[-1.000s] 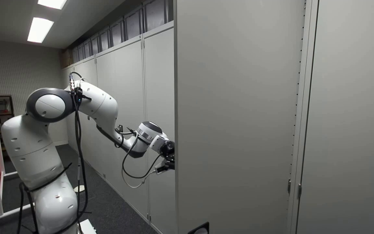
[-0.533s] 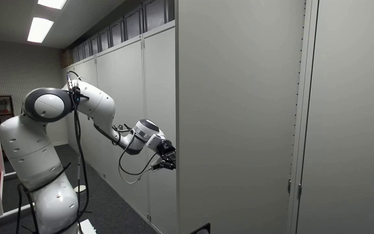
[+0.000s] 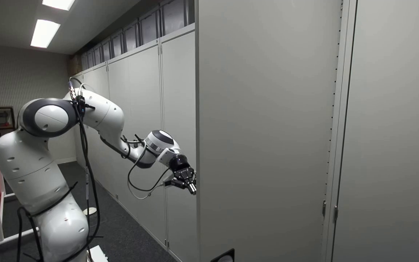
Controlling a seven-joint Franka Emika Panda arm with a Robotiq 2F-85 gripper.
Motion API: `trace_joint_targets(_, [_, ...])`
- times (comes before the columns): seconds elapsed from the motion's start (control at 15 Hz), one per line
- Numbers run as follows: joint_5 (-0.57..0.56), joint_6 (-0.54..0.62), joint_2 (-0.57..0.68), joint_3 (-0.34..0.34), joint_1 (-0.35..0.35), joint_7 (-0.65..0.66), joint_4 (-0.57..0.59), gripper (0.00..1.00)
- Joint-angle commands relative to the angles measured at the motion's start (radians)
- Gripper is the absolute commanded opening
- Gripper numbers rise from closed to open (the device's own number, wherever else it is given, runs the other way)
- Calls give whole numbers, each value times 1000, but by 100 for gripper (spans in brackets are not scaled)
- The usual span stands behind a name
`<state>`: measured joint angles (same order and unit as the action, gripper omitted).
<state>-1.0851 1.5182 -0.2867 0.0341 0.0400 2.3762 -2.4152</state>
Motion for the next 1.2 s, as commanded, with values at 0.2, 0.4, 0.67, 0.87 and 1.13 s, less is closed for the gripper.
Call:
trace_joint_targets(0.2, [135,-66,-51,24,17,-35,20,0])
trace_joint_targets(0.4, [192,-66,-65,28,19,-23,24,0])
trace_joint_targets(0.67, [245,-48,-92,29,16,-16,25,0])
trace_joint_targets(0.87, [279,-42,-110,30,13,-8,29,0])
trace_joint_targets(1.13, [346,-49,-122,32,7,16,46,0])
